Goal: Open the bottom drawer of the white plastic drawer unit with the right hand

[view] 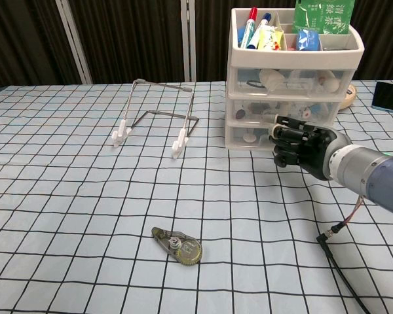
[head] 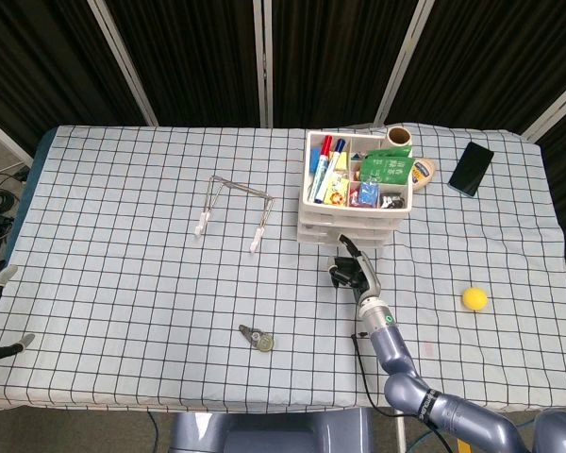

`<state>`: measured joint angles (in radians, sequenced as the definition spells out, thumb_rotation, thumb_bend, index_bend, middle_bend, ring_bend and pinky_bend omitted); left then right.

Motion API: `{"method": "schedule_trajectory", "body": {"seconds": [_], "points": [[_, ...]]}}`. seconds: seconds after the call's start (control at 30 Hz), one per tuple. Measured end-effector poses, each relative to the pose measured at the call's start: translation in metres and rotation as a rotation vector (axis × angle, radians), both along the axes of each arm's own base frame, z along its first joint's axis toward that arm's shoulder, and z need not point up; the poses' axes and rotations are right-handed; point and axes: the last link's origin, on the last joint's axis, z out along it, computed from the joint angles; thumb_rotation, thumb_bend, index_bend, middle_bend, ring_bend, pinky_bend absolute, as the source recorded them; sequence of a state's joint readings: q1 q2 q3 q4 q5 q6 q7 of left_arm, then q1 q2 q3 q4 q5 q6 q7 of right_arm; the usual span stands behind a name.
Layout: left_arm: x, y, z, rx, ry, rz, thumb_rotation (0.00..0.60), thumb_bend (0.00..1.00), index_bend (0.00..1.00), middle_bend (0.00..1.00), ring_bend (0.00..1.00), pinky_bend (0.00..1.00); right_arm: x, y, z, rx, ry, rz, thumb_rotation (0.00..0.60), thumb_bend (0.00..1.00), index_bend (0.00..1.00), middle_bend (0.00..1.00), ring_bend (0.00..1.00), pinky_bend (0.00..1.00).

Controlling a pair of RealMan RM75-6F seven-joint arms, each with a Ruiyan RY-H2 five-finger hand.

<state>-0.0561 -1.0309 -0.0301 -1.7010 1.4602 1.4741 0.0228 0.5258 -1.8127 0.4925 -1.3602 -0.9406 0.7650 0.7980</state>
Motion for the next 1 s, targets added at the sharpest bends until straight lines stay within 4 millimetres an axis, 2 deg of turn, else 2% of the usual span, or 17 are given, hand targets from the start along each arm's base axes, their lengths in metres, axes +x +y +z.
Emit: {"method": "schedule_trajectory", "body": {"seconds": [0.47, 0.77, 1.0], "points": [[-0.0012, 0.0009, 0.0002, -0.005, -0.002, 0.006, 0.600, 0.08, 0.00, 0.00, 0.00, 0.00, 0.0018, -0.0050, -0.0061, 0.045, -0.024, 0.003, 0.600, 0.51, 0.12, 0.90, 0.94, 0.81], [-0.0014, 0.0009, 0.0003, -0.007, -0.002, 0.008, 0.600, 0.08, 0.00, 0.00, 0.00, 0.00, 0.0066, -0.0029, -0.0073, 0.065, -0.051, 0.030, 0.600, 0.51, 0.20, 0.90, 0.94, 0.81], [-0.0012, 0.0003, 0.0007, -0.008, -0.004, 0.007, 0.600, 0.08, 0.00, 0.00, 0.00, 0.00, 0.0083, -0.0017, -0.0090, 0.089, -0.066, 0.038, 0.600, 0.51, 0.21, 0.90, 0.94, 0.81]]}}
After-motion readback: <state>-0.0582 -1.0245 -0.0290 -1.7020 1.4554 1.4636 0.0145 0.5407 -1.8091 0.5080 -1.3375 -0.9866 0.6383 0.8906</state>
